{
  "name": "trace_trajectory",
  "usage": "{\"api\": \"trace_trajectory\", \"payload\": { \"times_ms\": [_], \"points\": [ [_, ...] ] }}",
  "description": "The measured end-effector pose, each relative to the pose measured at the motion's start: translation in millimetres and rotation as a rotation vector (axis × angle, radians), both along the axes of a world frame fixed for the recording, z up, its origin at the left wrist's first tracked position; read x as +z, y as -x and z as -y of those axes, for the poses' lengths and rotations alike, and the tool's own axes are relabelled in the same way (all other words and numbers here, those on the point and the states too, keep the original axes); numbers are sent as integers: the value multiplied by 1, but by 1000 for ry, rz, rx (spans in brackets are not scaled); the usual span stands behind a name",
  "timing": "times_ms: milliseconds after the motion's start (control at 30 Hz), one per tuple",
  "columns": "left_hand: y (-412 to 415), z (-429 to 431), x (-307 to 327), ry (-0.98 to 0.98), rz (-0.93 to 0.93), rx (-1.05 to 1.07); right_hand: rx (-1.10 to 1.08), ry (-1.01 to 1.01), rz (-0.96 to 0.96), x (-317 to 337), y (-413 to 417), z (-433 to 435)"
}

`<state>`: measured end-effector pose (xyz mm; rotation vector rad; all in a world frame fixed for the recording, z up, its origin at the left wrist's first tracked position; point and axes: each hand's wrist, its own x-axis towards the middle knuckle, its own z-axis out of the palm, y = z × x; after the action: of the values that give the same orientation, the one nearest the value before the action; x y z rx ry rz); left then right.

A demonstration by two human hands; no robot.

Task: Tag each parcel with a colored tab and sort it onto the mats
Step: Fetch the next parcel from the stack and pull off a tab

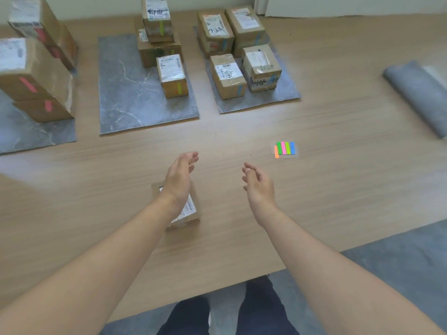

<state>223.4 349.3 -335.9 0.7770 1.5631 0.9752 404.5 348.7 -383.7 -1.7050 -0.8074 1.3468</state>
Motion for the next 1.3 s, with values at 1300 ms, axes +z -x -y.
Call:
{"api": "trace_trajectory", "payload": {
  "times_ms": [1300],
  "points": [
    [-225,-121,-105,-167,-629,-714,578,7,693,-89,-199,-202]
  ]
}}
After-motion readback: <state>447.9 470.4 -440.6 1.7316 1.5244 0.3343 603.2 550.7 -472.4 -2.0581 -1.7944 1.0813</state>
